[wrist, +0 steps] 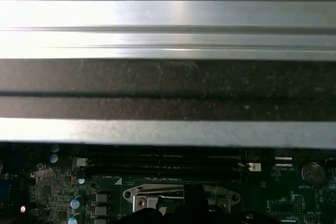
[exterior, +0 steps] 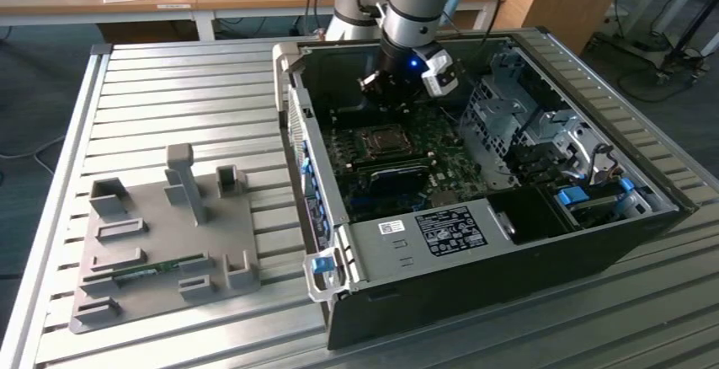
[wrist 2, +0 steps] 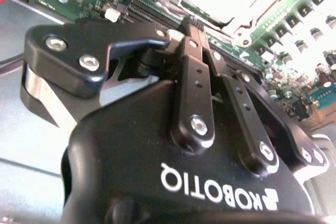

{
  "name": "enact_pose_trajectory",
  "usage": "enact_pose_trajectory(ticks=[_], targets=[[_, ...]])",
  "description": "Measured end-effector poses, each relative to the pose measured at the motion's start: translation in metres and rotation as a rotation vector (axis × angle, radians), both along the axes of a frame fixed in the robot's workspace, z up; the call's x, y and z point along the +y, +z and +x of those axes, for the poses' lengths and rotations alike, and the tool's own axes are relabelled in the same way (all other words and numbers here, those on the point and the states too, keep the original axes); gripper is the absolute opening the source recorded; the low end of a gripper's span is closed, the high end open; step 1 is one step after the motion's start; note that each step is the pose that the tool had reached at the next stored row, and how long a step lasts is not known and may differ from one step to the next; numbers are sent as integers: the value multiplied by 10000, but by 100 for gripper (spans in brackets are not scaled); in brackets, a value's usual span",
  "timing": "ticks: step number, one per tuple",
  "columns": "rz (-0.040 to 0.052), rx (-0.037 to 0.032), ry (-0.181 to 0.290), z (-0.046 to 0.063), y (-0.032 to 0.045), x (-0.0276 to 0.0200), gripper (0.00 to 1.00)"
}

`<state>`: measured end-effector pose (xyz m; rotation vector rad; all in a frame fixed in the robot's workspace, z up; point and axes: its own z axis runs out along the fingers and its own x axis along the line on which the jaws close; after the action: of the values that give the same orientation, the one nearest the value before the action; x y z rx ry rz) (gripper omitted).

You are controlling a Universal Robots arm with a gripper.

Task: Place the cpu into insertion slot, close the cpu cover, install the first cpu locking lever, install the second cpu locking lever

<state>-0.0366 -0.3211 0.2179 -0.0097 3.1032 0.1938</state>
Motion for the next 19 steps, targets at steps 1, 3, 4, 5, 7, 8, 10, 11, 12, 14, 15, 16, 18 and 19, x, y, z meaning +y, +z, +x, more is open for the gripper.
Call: enact_pose_trajectory(ticks=[1,3,4,5,7,8,10,11,12,14,15,16,18,19], targets=[[0,0,0,0,0,-7,11],[1,-1,0,0,0,-16,11],[0,0,-2,0,0,-16,11],[-4,1,-1,0,4,-18,11],[-1,0,0,0,24,-21,11],[0,0,-1,0,35,-21,11],[2,-1,1,0,41,-27,11],[1,0,1,0,42,-33,11],[0,0,0,0,42,-42,11],[0,0,0,0,42,-67,11],[-1,1,0,0,42,-81,11],[-1,1,0,0,42,-96,11],[0,0,0,-2,42,-130,11],[0,0,0,-3,42,-149,11]])
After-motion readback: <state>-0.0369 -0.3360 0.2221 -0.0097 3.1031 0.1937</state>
